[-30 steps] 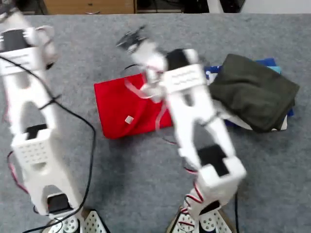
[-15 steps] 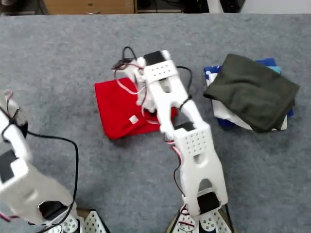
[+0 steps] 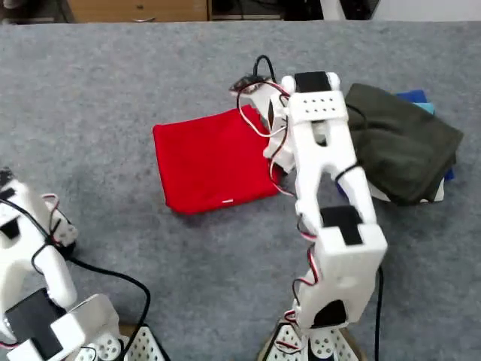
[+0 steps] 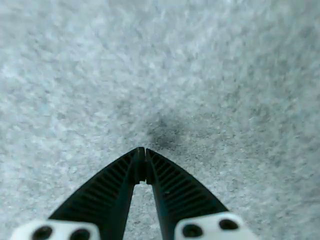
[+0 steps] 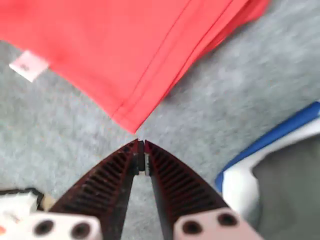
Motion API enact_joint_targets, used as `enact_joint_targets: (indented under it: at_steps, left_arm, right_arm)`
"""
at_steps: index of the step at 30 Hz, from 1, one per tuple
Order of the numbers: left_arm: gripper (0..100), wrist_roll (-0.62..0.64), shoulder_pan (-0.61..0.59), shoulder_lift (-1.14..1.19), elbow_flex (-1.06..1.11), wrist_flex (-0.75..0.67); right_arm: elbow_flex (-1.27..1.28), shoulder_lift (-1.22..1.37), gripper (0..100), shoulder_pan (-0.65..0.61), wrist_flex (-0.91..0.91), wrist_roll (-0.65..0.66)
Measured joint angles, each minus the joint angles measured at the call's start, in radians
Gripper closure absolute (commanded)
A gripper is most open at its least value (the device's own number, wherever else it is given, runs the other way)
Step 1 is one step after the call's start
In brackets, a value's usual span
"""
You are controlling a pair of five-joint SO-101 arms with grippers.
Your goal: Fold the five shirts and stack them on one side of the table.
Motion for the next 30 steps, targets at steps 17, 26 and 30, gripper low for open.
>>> enact_joint_targets:
  at_steps: [17, 26, 30]
  left_arm:
    - [98, 0.107, 0.304, -0.012, -0.267, 0.015]
    - [98, 0.175, 0.686, 0.169, -0.534, -0.006]
    - [98, 0.173, 0.624, 0.259, -0.548, 0.061]
  right_arm:
    - [0.018, 0.256, 99.7, -0.031, -0.146, -0.006]
    - [-0.048, 0.052, 99.7, 0.011, -0.064, -0.038]
    - [-0.048, -0.058, 99.7, 0.058, 0.054, -0.038]
